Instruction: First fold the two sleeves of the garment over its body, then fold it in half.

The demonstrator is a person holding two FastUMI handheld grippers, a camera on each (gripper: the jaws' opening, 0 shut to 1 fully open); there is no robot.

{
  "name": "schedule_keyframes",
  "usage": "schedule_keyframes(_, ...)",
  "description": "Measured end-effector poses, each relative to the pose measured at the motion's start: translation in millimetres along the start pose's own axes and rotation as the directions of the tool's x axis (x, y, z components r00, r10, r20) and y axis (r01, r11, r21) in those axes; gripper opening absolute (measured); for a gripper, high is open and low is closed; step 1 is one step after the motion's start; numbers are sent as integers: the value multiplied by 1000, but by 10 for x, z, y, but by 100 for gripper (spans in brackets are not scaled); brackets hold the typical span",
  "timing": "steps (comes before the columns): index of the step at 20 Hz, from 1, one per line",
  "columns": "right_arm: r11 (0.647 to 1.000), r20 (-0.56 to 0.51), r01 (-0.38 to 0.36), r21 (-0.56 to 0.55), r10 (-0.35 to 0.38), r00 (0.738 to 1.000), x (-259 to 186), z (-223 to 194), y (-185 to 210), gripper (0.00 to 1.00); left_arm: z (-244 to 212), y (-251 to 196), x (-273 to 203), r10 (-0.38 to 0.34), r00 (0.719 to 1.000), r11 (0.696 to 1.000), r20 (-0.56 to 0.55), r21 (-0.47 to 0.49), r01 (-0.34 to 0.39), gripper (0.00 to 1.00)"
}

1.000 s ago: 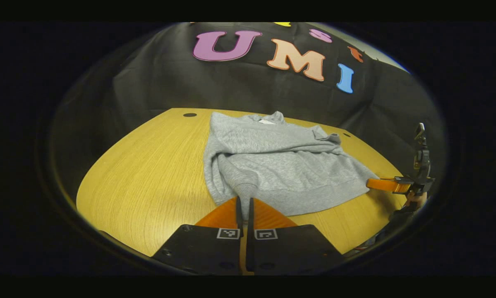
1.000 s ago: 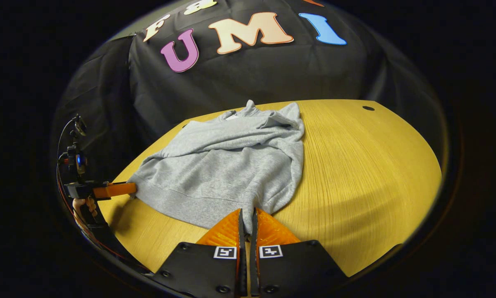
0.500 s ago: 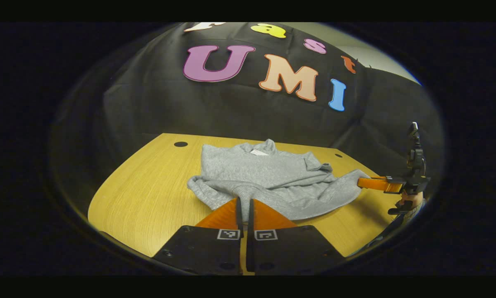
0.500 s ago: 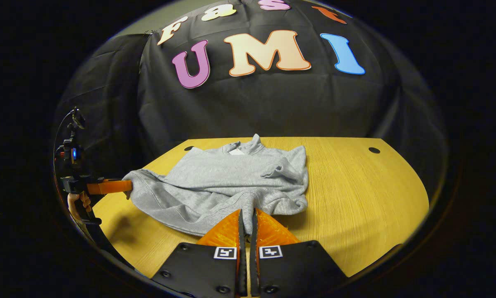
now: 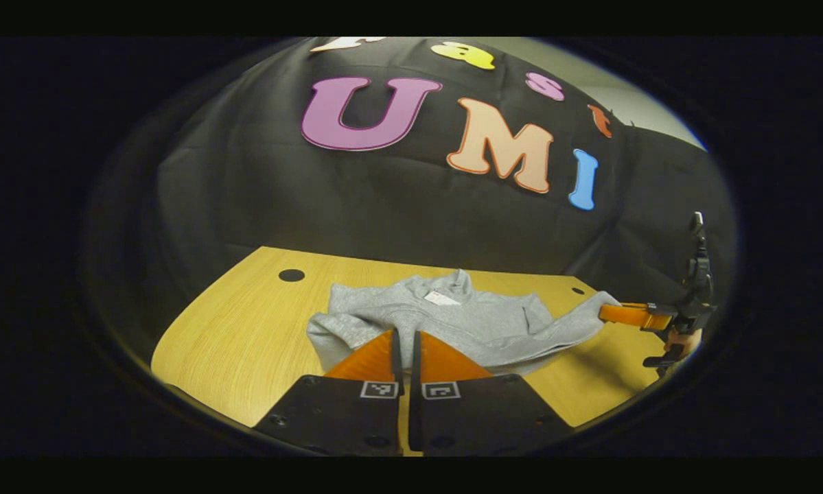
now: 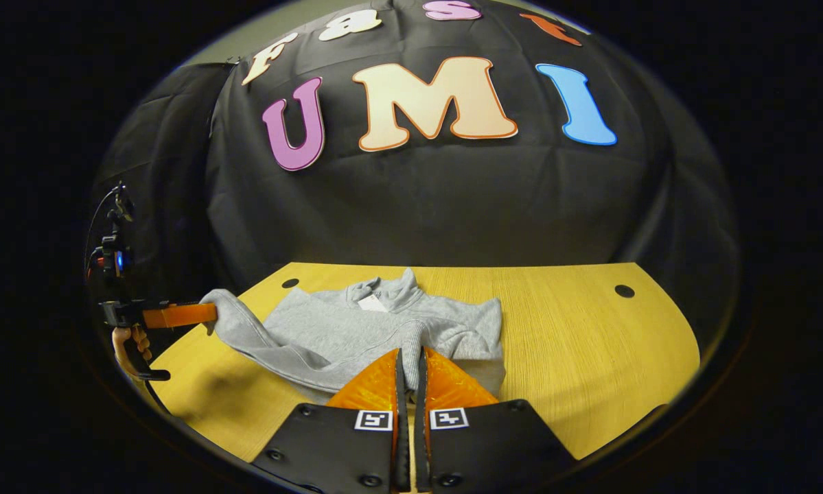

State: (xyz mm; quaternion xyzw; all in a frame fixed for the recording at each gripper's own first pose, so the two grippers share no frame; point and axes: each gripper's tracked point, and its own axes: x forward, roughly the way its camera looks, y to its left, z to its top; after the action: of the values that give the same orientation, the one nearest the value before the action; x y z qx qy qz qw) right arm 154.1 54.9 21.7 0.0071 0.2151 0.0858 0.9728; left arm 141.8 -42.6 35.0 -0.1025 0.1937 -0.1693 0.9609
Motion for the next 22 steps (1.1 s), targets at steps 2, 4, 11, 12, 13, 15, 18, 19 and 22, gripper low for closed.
schedule_keyframes(2,1000,-18,10,4,-10,1000,215,43,-39,5,53,41,225,21,1000,1000,-2,-2,-21,0)
schedule_keyframes(4,1000,-40,25,11,-24,999,442,50,-97,5,66,82,431,34,999,999,-16,10,-34,0)
schedule_keyframes(11,996,-130,56,67,-47,990,971,-267,-287,6,-193,267,1000,70,993,998,-100,12,-70,0)
schedule_keyframes(12,996,-145,57,73,-46,988,1022,-329,-304,5,-252,289,1052,74,990,997,-116,18,-72,0)
schedule_keyframes(13,996,-153,56,76,-44,987,1056,-368,-309,5,-288,304,1086,73,989,997,-127,24,-71,0)
schedule_keyframes(15,995,-151,51,85,-38,988,1085,-376,-320,5,-315,318,1143,70,989,997,-129,25,-68,0)
schedule_keyframes(18,994,-125,30,109,-16,992,1093,-300,-306,5,-326,342,1176,80,988,996,-130,50,-74,0)
schedule_keyframes(19,993,-115,26,115,-13,993,1113,-281,-300,9,-296,361,1174,95,988,994,-121,66,-88,4)
schedule_keyframes(22,994,-63,39,102,-33,997,1126,-135,-402,30,-111,406,1177,116,991,988,-72,114,-108,33)
